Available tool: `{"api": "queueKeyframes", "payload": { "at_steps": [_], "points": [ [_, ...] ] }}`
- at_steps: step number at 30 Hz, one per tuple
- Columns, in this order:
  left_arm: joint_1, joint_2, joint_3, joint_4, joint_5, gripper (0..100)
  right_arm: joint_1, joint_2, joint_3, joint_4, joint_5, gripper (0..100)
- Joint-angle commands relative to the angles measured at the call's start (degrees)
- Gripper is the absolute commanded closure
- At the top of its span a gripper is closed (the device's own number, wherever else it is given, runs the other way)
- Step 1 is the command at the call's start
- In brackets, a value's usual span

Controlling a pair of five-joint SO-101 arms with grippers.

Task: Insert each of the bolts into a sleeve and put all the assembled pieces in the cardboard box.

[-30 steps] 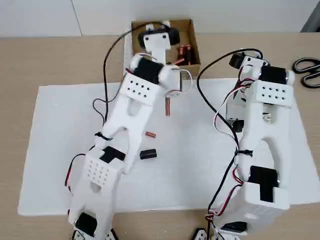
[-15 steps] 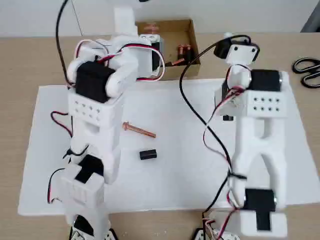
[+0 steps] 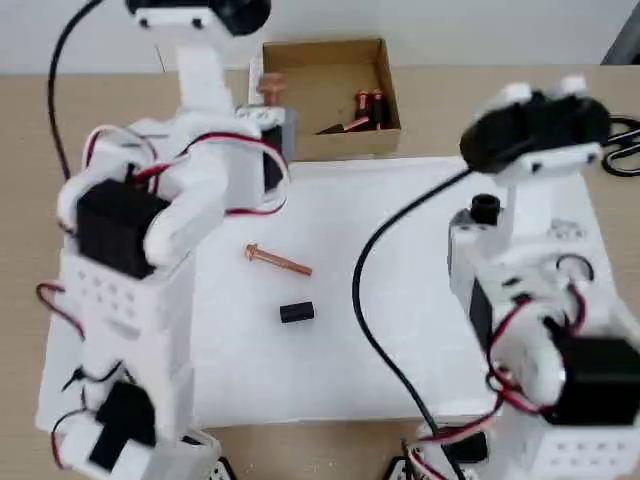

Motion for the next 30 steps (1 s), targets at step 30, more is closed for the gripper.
{"api": "queueKeyframes", "payload": {
  "at_steps": [30],
  "points": [
    [-0.09, -18.64, 31.6, -11.6, -0.26, 99, -19.03, -50.59, 75.34, -55.16, -0.62, 99.5]
  ]
}}
